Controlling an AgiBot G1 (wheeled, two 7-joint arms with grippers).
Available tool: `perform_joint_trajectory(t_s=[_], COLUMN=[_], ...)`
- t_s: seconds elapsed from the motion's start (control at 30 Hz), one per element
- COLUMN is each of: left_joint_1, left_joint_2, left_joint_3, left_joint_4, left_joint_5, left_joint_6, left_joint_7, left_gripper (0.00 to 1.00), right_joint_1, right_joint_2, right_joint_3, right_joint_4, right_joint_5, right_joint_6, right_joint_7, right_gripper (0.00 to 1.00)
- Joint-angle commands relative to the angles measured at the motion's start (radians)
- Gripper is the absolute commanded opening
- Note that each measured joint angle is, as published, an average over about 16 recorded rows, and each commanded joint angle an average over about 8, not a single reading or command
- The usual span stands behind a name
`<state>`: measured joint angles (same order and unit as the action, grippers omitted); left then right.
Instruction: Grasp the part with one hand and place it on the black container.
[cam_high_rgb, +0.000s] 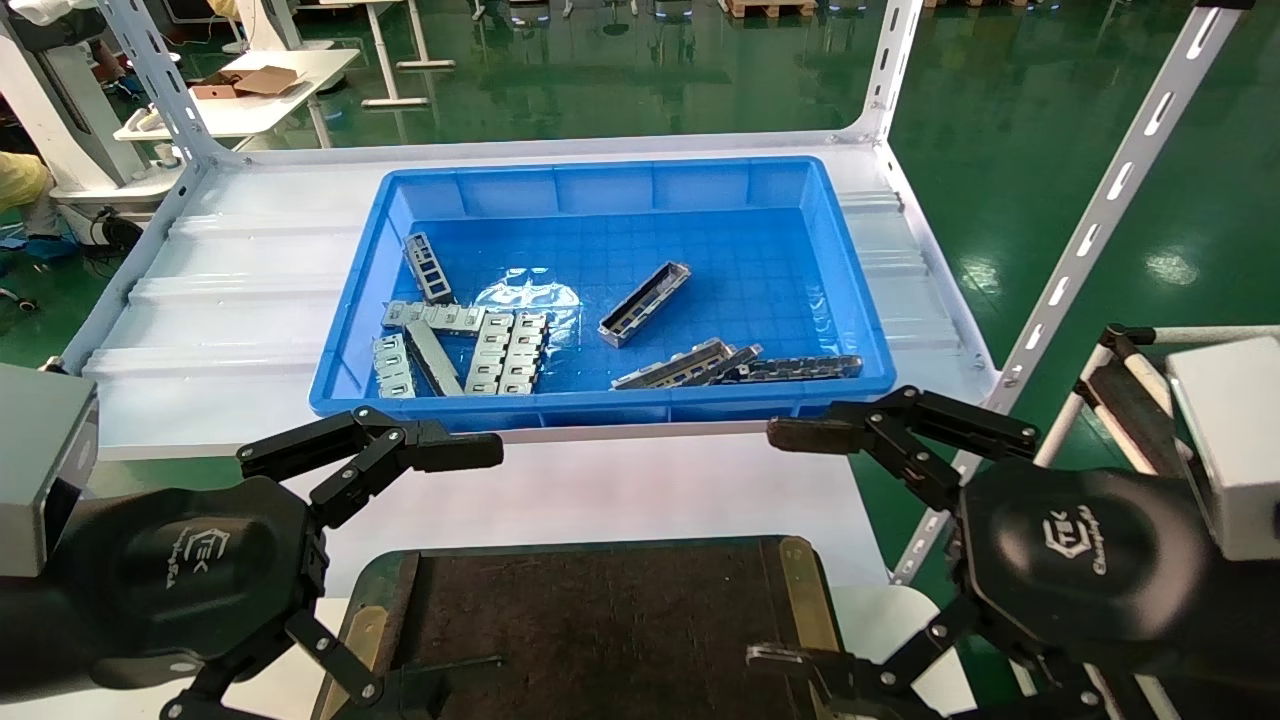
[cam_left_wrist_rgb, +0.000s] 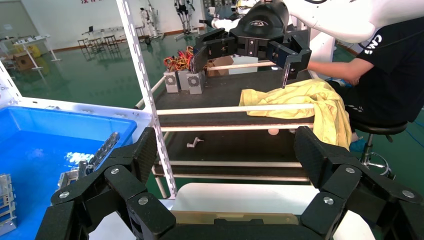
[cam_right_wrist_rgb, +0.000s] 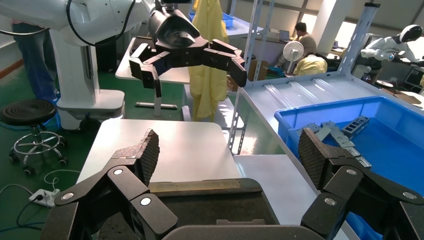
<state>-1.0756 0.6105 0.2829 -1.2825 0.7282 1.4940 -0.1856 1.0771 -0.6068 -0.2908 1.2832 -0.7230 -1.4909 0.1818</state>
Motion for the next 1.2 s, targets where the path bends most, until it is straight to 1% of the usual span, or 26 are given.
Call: perform_joint_trajectory(t_s=[0.03, 1.2], left_joint_1=[0.0, -0.002], left_joint_2=[0.0, 0.0], left_joint_3=[0.0, 0.001], left_joint_4=[0.0, 0.001], left_joint_5=[0.0, 0.0], left_joint_6=[0.0, -0.002], left_joint_7=[0.0, 0.001], left_gripper=[1.0, 1.0], right_joint_1=[0.0, -0.003], right_joint_2=[0.0, -0.004], right_joint_3=[0.0, 0.011], right_joint_4=[0.0, 0.001], right_joint_5=[0.0, -0.008], right_joint_6=[0.0, -0.005], right_joint_7=[0.0, 0.006], right_gripper=[1.0, 1.0])
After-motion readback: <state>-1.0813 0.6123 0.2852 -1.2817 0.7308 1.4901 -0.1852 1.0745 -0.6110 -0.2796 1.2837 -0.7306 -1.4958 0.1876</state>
